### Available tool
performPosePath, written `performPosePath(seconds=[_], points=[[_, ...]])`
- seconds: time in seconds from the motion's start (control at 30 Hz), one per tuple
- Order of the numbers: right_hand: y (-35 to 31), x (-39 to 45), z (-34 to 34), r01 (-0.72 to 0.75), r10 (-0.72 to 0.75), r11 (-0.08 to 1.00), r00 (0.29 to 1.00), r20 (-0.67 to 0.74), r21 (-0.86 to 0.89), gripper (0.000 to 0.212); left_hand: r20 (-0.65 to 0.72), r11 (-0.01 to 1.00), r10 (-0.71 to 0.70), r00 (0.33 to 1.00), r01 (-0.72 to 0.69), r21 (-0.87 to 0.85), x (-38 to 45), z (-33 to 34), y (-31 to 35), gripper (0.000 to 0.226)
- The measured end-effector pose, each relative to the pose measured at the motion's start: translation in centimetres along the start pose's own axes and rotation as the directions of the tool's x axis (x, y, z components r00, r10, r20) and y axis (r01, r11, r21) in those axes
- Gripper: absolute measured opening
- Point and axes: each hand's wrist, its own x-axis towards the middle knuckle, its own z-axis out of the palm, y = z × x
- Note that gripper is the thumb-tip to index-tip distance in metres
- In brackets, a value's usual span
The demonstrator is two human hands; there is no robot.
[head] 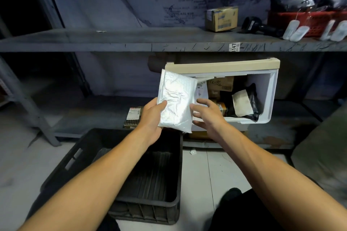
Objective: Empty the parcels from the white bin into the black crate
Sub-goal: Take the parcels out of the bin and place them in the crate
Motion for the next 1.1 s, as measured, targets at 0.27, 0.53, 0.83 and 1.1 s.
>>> performPosePath(seconds=[0.27,0.53,0.83,1.1], points=[[-0.6,-0.5,0.3,0.035,-0.037,0.999,0.987,0.159,0.012,0.018,-0.054,0.996,0.06,0.997,-0.056,0.072,0.4,-0.7,-0.4,0.015],[-0.3,-1.2,1.5,0.265,-0.256,0.963,0.959,0.122,-0.057,0.014,0.124,0.924,0.15,0.981,-0.184,0.335,-0.3,0.4,-1.2,0.039],[0.8,-1.1,2.4,0.274,-0.252,0.938,0.96,0.124,-0.214,0.018,-0.084,0.999,-0.022,0.996,0.026,0.04,0.4,-0.5,-1.4,0.022],[2.4,1.1,2.6,-0.021,0.028,0.988,0.999,0.045,-0.151,0.031,-0.11,0.975,-0.086,0.99,0.106,0.195,1.5,-2.9,-2.5,0.03]])
